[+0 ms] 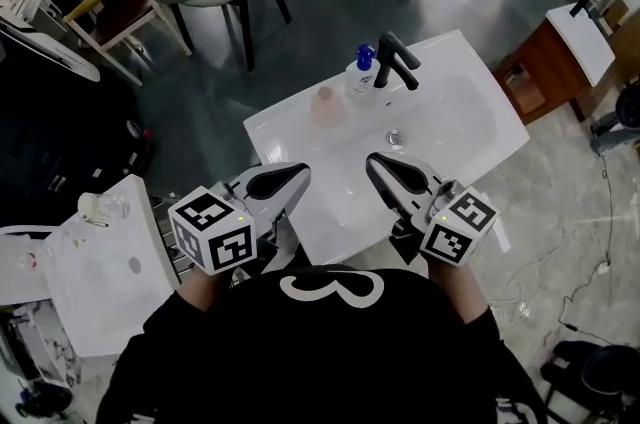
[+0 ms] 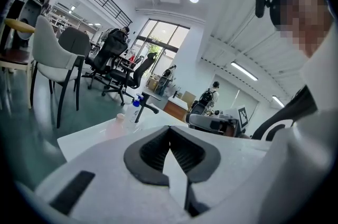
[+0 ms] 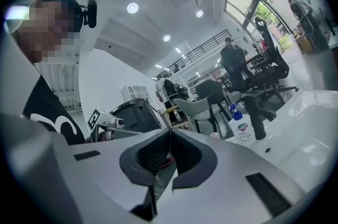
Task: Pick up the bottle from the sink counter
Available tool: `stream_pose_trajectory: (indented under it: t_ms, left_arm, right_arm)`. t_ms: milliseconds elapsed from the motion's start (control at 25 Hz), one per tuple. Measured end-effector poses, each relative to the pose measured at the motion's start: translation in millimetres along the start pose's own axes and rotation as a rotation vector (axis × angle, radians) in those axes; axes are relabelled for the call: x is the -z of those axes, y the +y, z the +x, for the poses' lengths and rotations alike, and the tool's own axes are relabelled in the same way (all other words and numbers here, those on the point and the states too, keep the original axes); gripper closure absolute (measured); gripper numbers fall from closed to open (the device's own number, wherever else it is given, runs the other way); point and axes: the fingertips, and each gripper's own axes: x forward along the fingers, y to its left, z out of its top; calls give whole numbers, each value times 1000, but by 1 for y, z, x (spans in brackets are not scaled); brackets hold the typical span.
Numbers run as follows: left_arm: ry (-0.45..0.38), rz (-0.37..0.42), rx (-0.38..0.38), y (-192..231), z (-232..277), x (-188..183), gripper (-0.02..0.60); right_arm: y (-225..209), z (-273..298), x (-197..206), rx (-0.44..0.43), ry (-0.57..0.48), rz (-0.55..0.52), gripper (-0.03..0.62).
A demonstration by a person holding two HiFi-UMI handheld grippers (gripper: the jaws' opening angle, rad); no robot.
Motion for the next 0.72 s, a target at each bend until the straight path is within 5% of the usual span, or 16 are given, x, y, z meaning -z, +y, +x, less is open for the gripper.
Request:
stream_pose_trajectory:
  t_ms: [720]
  left_arm:
    - [103,-158,3,93,38,40,566]
  right_arm:
    - [-73,90,23,80,89,-118,579]
